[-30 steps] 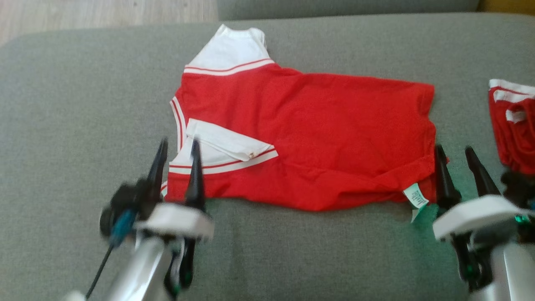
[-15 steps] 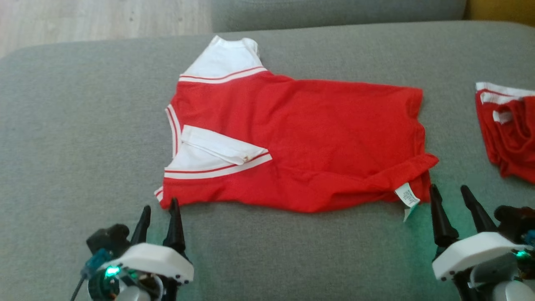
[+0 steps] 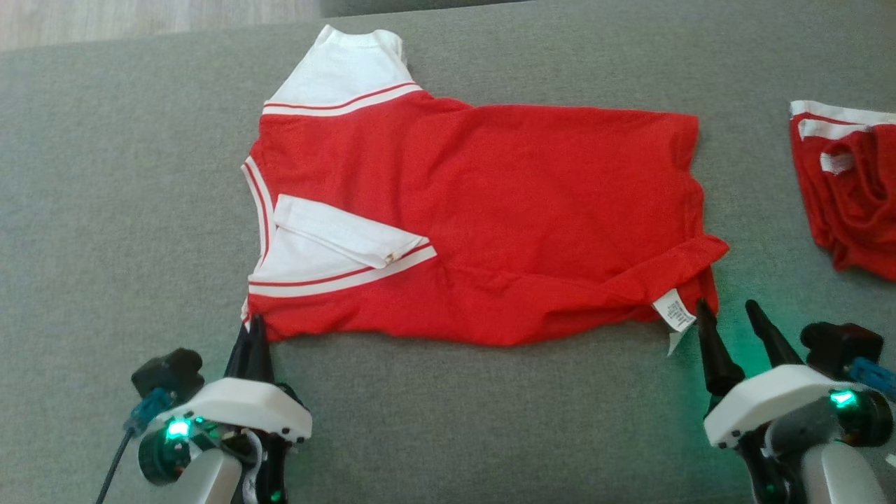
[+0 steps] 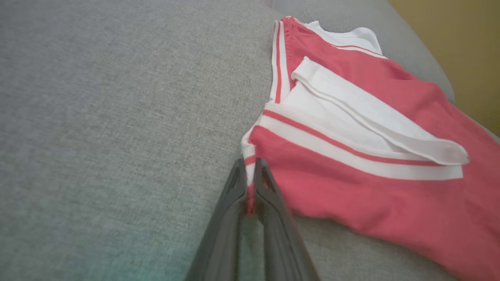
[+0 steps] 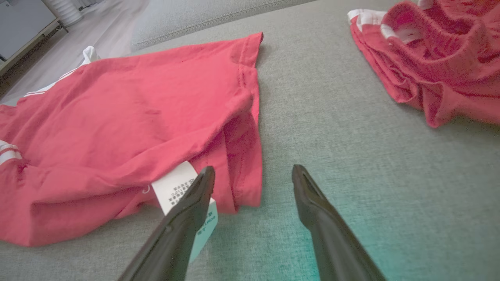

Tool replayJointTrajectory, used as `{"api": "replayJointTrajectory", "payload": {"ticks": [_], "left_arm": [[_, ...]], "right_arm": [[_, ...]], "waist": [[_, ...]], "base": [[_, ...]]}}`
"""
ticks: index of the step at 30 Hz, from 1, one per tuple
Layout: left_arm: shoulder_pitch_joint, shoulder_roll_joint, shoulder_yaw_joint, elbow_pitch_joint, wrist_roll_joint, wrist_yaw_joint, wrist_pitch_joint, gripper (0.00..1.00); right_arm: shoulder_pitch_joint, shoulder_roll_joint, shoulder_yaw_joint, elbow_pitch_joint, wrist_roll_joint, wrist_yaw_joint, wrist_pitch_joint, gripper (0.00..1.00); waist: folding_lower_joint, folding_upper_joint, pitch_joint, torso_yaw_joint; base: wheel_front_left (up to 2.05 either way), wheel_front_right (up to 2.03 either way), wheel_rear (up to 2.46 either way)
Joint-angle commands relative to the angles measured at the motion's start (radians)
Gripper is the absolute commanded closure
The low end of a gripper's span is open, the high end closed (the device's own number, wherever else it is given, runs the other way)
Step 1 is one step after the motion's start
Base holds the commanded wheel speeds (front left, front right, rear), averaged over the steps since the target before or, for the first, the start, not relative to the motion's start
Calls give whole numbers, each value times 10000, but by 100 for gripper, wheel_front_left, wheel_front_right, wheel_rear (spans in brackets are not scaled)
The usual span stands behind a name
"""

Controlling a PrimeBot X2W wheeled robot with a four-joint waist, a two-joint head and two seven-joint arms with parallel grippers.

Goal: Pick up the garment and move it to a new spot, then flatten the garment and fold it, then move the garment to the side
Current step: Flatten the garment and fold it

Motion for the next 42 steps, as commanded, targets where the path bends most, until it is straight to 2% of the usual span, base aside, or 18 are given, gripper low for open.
{"api": "replayJointTrajectory", "payload": {"ticks": [1,9,10,11,12,13,14,22,25,27,32,37,38,39,40,41,42], "left_arm": [[-380,90,384,-173,1,-61,-175,100],[-549,76,320,-68,76,-183,-469,100],[-546,79,316,-80,84,-188,-504,100],[-541,79,312,-98,91,-193,-539,100],[-537,82,307,-127,107,-198,-587,100],[-533,93,308,-179,125,-214,-654,100],[-524,98,330,-239,125,-219,-722,100],[-200,338,405,-1356,295,-91,-1057,100],[176,425,327,-2090,369,47,-1010,100],[910,430,78,-2925,442,261,-880,100],[1805,290,-322,-3318,415,425,-729,100],[2279,237,-549,-3301,418,471,-733,100],[2326,256,-565,-3272,432,487,-731,100],[2360,273,-568,-3246,430,488,-734,100],[2387,288,-564,-3226,413,484,-727,100],[2405,316,-574,-3207,388,470,-679,100],[2417,343,-564,-3212,373,466,-660,76]], "right_arm": [[-383,-85,294,-127,40,-7,-74,0],[-1035,-85,587,1236,78,-7,-26,0],[-1112,-85,592,1378,76,-7,-29,35],[-1178,-85,586,1498,61,-7,-34,57],[-1238,-85,579,1591,64,-7,-32,70],[-1290,-85,575,1651,97,-7,-10,92],[-1343,-85,561,1670,148,-7,3,100],[-1724,-85,-525,662,-495,-7,482,100],[-1663,-85,-946,-64,-570,-7,1059,100],[-1127,-85,-1187,-837,-651,-7,1857,100],[-209,-85,-1281,-1033,-373,-7,2449,100],[359,-85,-1412,-897,-274,-7,2459,100],[418,-85,-1447,-889,-343,-7,2390,96],[470,-85,-1474,-883,-439,-7,2325,70],[514,-85,-1471,-878,-477,-7,2279,40],[542,-85,-1473,-897,-432,-7,2212,0],[567,-85,-1477,-918,-382,-7,2162,0]], "waist": [[-1,0,22,49],[-1,0,122,301],[-1,0,125,320],[-1,0,126,341],[-1,0,126,361],[-1,0,122,378],[-1,0,111,392],[-1,0,-210,656],[-1,0,-315,848],[-1,0,-367,1045],[-1,0,-402,1189],[-1,0,-467,1210],[-1,0,-480,1199],[-1,0,-494,1183],[-1,0,-505,1158],[-1,0,-515,1130],[-1,0,-526,1093]], "base": [[0,0,0],[0,0,0],[0,0,0],[0,0,0],[0,0,0],[0,0,0],[0,0,0],[0,0,0],[0,0,0],[0,0,0],[0,0,0],[0,0,0],[0,0,0],[0,0,0],[0,0,0],[0,0,0],[0,0,0]]}}
